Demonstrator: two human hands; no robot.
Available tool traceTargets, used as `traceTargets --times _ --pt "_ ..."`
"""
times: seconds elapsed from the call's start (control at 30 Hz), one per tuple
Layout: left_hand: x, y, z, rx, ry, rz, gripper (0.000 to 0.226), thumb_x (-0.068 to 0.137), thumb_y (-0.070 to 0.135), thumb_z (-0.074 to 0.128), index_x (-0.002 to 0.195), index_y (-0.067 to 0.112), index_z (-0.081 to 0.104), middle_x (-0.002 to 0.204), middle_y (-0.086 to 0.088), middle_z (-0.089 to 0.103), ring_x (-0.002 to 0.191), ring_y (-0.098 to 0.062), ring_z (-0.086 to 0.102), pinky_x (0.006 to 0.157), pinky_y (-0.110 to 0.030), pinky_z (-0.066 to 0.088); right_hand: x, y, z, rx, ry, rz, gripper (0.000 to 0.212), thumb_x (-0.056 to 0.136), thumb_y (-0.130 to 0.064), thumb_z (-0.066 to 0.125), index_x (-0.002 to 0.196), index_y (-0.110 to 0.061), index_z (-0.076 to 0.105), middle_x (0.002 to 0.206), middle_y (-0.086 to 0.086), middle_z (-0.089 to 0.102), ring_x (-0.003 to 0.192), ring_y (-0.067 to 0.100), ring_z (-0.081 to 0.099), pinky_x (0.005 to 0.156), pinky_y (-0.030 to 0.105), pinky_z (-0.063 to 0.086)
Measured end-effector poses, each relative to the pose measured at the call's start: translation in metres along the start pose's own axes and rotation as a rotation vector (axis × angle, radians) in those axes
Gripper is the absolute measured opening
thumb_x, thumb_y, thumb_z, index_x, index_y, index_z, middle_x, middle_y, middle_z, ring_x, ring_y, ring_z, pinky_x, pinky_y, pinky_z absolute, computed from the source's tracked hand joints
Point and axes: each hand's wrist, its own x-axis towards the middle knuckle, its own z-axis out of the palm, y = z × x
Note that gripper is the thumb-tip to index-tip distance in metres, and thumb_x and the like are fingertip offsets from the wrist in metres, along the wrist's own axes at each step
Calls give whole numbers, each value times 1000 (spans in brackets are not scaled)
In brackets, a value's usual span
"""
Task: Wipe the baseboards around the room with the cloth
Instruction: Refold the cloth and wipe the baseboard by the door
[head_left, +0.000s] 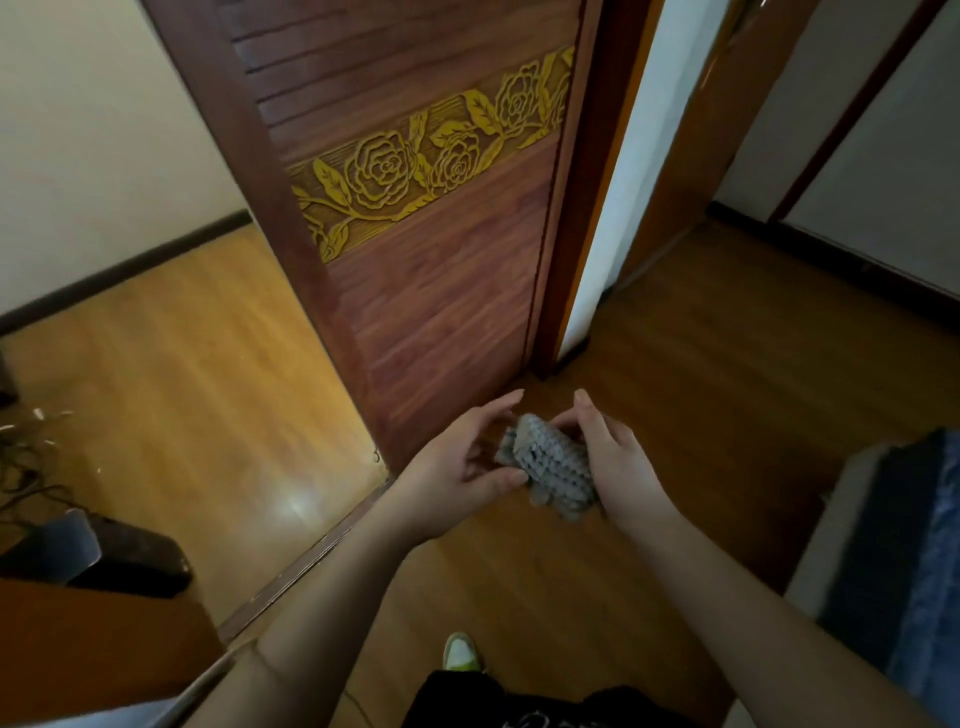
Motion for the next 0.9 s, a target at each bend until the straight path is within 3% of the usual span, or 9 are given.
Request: traceTargets --times 0.1,0.17,0.27,0.37,0.47,0.57,0.77,0.9 --pt "24 0 -7 61 17 -76 54 78 71 65 128 60 48 125 24 59 112 -3 62 91 -30 56 5 -2 -3 134 -68 208 66 82 -81 31 92 -35 77 96 -3 76 91 11 72 77 28 56" --pt "39 -1 -1 26 85 -151 51 74 78 63 116 49 61 111 17 68 97 -7 67 85 -36 59 5 -1 -8 260 -145 252 69 73 -86 37 102 -36 75 103 -3 75 97 11 71 79 27 56" --pt "60 1 15 -47 168 -210 53 71 79 61 99 34 67 92 14 71 80 -5 70 72 -37 61 8 2 -20 165 -257 165 57 67 -88 54 106 -49 67 103 -13 72 97 5 69 81 27 57" --pt "79 5 25 22 117 -214 66 64 90 55 98 34 65 91 12 71 81 -1 67 73 -29 58 15 9 -37 -35 -230 44 42 75 -70 68 105 -42 63 95 -15 70 87 4 69 69 22 56" --pt "99 13 34 88 13 -142 61 72 80 60 110 33 63 97 13 70 87 6 64 71 -14 49 24 19 -57 76 -122 43 18 84 -51 69 97 -38 67 91 -11 72 83 8 71 62 19 55" --pt "124 23 50 129 -42 -111 56 75 65 67 119 30 62 104 16 67 92 11 60 71 -6 46 35 27 -86 189 -33 74 21 78 -55 67 92 -40 71 94 -6 74 87 13 72 65 25 57" --pt "172 47 98 -149 -133 -195 36 88 48 69 118 29 67 113 6 71 108 -10 66 92 -26 53 58 43 -162 224 -32 76 54 62 -77 70 101 -39 70 102 -2 74 94 17 72 75 33 59" --pt "208 63 130 -158 -102 -277 33 83 47 67 110 29 70 111 4 71 108 -13 66 104 -42 48 70 59 -212 377 -100 77 56 73 -66 72 118 -33 66 117 2 70 110 21 67 90 38 56"
